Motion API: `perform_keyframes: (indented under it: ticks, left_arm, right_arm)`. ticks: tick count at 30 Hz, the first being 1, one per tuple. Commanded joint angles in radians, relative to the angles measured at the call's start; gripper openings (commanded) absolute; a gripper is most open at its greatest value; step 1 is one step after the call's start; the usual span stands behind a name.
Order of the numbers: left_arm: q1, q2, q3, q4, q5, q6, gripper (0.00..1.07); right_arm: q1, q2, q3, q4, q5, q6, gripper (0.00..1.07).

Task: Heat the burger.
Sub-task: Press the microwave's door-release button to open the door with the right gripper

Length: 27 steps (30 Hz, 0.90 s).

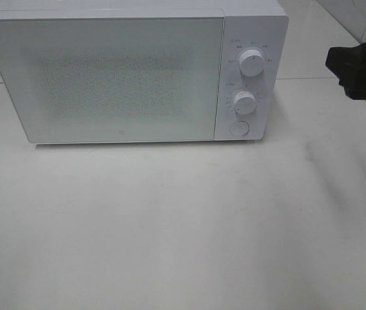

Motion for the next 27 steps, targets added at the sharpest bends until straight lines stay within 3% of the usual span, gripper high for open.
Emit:
perform_keyframes:
  ticks: [1, 8, 11, 12, 13, 15, 21, 27]
  left_arm:
    - [0.004, -0.017, 0.002, 0.0, -0.012, -0.003, 0.98]
    - [0.004, -0.017, 0.002, 0.0, -0.012, -0.003, 0.98]
    - [0.004, -0.017, 0.002, 0.0, -0.012, -0.003, 0.98]
    - [0.004, -0.017, 0.002, 0.0, -0.012, -0.003, 0.98]
    - [0.004, -0.017, 0.002, 0.0, -0.012, -0.003, 0.98]
    - [0.004, -0.017, 0.002, 0.0, -0.012, -0.003, 0.98]
    - [0.004, -0.017, 0.002, 0.0, -0.012, -0.003, 0.98]
    - [0.004, -0.017, 0.002, 0.0, -0.012, -0.003, 0.98]
  right_arm:
    - [-0.004, 0.073, 0.081, 0.029, -0.283, -0.036, 0.75]
    - [0.038, 0.199, 0.152, 0.214, -0.534, -0.142, 0.75]
    - [0.112, 0.275, 0.169, 0.306, -0.631, -0.238, 0.75]
    - [0.171, 0.322, 0.17, 0.388, -0.678, -0.276, 0.75]
    - [0.171, 0.322, 0.17, 0.388, -0.678, -0.276, 0.75]
    - [0.267, 0.392, 0.17, 0.511, -0.757, -0.305, 0.75]
    - [0.422, 0.507, 0.16, 0.704, -0.871, -0.334, 0.75]
    - [0.516, 0.563, 0.116, 0.795, -0.87, -0.367, 0.75]
